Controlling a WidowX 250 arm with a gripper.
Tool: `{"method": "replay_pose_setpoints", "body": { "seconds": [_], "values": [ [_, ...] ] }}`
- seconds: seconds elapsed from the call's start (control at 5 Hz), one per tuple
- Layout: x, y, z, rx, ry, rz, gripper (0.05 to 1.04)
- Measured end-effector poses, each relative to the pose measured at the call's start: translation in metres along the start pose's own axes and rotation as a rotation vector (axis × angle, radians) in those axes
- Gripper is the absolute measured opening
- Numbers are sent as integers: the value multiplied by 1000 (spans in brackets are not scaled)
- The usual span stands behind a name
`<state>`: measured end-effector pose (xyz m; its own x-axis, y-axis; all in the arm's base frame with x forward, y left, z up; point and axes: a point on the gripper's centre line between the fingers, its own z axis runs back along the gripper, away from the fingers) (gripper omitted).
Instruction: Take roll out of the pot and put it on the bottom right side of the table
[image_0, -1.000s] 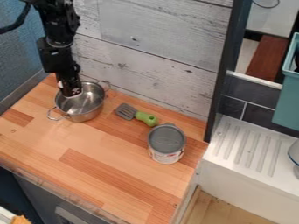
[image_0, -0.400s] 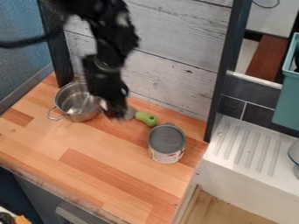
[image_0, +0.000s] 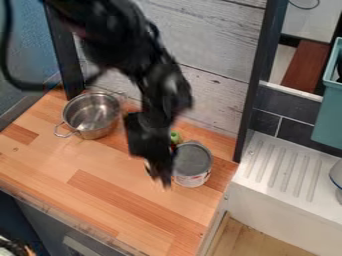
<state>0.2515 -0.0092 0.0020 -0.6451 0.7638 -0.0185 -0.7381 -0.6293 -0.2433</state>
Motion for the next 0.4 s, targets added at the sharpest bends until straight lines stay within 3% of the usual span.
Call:
{"method": "replay_pose_setpoints", "body": {
  "seconds": [0.4],
  "values": [
    [-13, 37, -32, 15, -46, -77, 419]
  ]
}}
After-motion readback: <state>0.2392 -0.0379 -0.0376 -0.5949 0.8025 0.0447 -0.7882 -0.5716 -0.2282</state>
